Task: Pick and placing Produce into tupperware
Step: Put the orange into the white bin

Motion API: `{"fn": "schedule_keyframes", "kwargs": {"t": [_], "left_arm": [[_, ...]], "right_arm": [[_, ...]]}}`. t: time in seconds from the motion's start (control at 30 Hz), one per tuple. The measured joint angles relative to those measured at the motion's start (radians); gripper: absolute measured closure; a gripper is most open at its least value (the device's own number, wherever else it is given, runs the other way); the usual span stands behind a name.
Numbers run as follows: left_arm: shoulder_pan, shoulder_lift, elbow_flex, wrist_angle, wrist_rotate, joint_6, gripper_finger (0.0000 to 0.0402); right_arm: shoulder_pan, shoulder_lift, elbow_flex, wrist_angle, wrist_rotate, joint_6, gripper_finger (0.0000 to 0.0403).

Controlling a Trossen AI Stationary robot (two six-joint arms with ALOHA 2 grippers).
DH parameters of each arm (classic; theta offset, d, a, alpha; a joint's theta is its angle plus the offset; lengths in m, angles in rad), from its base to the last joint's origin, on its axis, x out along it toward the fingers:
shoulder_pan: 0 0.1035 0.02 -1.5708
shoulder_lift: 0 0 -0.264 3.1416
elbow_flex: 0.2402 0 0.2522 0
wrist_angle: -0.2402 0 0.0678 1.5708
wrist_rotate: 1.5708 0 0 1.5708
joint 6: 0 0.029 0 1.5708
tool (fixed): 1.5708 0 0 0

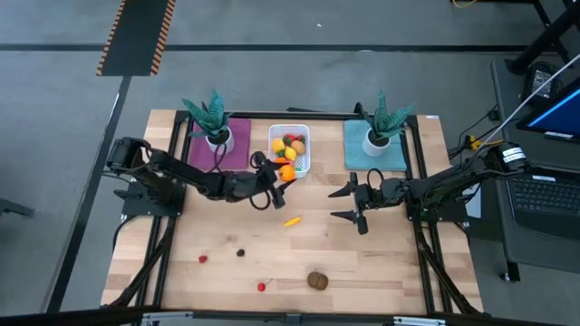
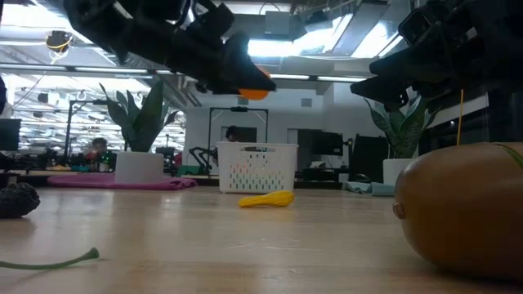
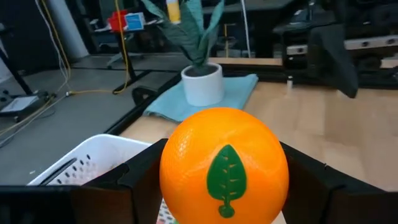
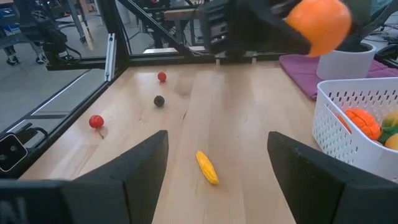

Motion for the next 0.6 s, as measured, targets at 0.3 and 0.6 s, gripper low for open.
{"fn": "schedule_keyframes", "kwargs": {"t": [0.3, 0.6], "left_arm": [[0.128, 0.0, -0.002, 0.04, 0.121, 0.026, 0.0162], [0.217, 0.0, -0.002, 0.111, 0.19, 0.047, 0.016]], "right_arm": [[0.0, 0.0, 0.0, 0.002, 0.0, -0.006, 0.0128], [-0.009, 0.0, 0.0, 0.001, 0.033, -0.009, 0.0128]]}}
